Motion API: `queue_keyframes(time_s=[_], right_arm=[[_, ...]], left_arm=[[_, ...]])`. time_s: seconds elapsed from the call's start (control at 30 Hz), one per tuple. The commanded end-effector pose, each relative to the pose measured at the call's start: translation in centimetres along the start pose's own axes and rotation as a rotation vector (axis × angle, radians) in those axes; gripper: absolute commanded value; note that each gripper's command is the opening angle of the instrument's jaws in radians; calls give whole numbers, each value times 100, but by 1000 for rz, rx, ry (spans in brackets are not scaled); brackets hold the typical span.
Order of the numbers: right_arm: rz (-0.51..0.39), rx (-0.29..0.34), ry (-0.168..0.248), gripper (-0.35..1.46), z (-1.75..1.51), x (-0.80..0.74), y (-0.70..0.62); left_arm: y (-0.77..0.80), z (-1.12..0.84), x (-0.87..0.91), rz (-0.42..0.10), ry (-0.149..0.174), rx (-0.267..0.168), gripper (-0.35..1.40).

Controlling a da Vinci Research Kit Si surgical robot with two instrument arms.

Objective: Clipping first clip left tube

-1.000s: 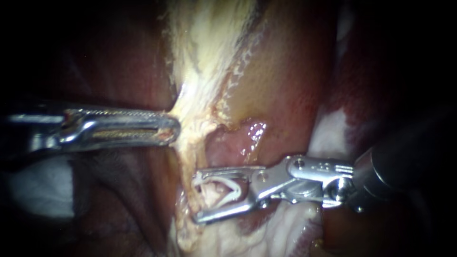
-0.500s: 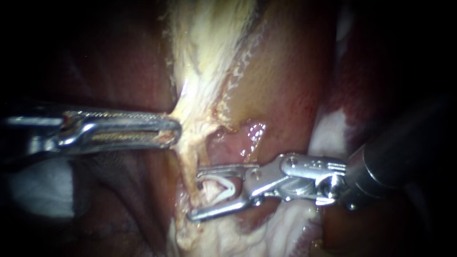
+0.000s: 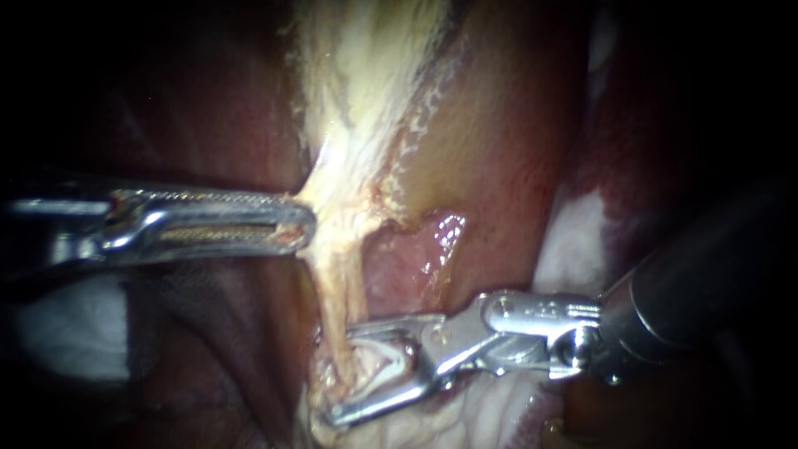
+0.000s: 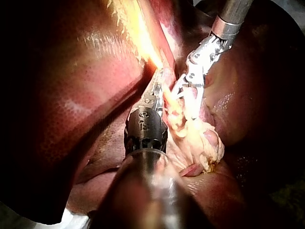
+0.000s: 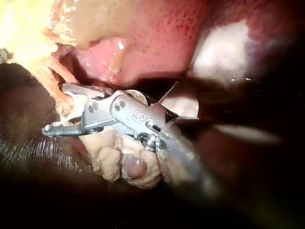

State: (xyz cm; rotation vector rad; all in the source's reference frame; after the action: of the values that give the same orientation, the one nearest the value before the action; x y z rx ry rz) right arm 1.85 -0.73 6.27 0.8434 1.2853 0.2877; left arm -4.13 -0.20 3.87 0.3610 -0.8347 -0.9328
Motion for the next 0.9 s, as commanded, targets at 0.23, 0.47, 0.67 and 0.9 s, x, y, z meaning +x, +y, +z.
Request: queue_keyframes(time_s=[0.23, 0.47, 0.67, 0.9], right_arm=[[5, 1, 0, 57, 15, -3, 5], [2, -6, 0, 56, 29, -7, 14], [3, -6, 0, 46, 27, -8, 17], [15, -56, -38, -35, 13, -12, 23]], left_arm=[[3, 4, 0, 0, 0, 1, -35], [3, 5, -1, 0, 0, 0, -35], [3, 5, -1, 0, 0, 0, -35], [3, 5, 0, 1, 0, 1, -35]])
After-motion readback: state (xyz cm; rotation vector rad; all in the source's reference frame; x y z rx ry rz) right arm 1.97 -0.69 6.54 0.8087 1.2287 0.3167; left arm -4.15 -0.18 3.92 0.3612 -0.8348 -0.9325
